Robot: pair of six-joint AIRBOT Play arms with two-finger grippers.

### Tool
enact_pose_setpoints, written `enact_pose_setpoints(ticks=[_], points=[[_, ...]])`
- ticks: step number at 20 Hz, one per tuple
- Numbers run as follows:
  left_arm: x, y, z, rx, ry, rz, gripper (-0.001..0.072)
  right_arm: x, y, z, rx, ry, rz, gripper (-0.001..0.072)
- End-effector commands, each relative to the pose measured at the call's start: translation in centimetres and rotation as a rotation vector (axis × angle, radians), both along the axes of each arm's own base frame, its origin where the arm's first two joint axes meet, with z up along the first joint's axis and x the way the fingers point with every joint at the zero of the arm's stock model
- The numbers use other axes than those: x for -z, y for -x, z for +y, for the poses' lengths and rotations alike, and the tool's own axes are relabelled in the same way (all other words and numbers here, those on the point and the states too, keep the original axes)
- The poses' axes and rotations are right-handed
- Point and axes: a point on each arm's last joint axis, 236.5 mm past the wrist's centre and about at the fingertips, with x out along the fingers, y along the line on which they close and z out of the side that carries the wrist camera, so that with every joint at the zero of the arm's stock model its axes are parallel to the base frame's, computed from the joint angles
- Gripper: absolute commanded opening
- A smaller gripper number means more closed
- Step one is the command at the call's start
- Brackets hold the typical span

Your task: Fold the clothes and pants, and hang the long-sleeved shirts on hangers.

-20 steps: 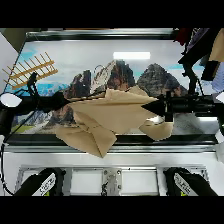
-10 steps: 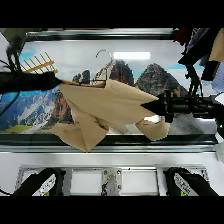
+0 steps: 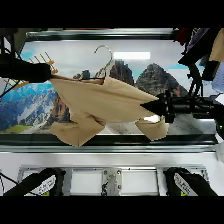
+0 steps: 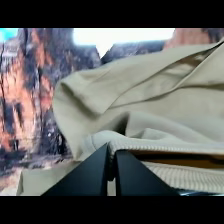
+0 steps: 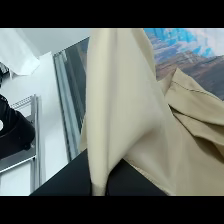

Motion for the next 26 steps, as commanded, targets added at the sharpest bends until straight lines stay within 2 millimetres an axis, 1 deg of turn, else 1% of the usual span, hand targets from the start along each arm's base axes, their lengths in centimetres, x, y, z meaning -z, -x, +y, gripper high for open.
enact_pose_setpoints(ticks=[1,3,4,6,8,11,13,15,17,19,21,23,24,26], points=[[4.4,0.1,2.5,-0.059,-0.039,0.104,0.0016,-0.1,0.7,0.1,-0.015,0.006,0.011,0.0011],[5.3,0.0,2.3,-0.064,-0.009,0.113,0.0016,0.4,0.8,0.0,-0.015,0.028,0.027,0.0011],[5.2,-0.2,2.1,-0.063,0.001,0.106,0.0016,1.0,0.8,-0.1,-0.012,0.050,0.038,0.0012],[4.4,-0.7,0.9,-0.041,0.024,0.074,0.0017,2.1,0.8,-0.4,-0.006,0.097,0.057,0.0012],[2.7,-1.2,-0.6,-0.003,0.023,0.022,0.0016,2.6,0.8,-0.5,-0.005,0.119,0.060,0.0011],[-0.6,-1.5,-3.2,0.064,0.026,-0.061,0.0016,2.7,-0.6,-0.3,0.049,0.124,0.052,0.0011],[-2.8,-1.4,-5.2,0.114,0.031,-0.114,0.0017,2.3,-1.0,0.3,0.061,0.109,0.040,0.0012],[-4.7,-1.1,-7.0,0.160,0.039,-0.162,0.0017,1.3,-1.2,1.2,0.067,0.066,0.031,0.0011],[-6.7,-0.6,-9.0,0.210,0.049,-0.211,0.0017,0.1,-1.9,1.9,0.093,0.012,0.021,0.0012],[-8.9,0.0,-10.5,0.249,0.061,-0.265,0.0017,-1.4,-2.9,2.0,0.134,-0.052,0.013,0.0012],[-11.0,0.5,-11.4,0.275,0.067,-0.318,0.0017,-3.4,-3.7,1.9,0.169,-0.138,-0.002,0.0012],[-12.8,0.7,-11.7,0.283,0.074,-0.363,0.0017,-5.7,-3.9,1.9,0.174,-0.224,-0.041,0.0012],[-13.3,0.6,-11.2,0.272,0.059,-0.379,0.0017,-6.4,-4.0,1.8,0.178,-0.256,-0.046,0.0012],[-13.7,-0.1,-9.4,0.227,-0.007,-0.405,0.0017,-6.8,-4.0,1.8,0.179,-0.272,-0.048,0.0012]])
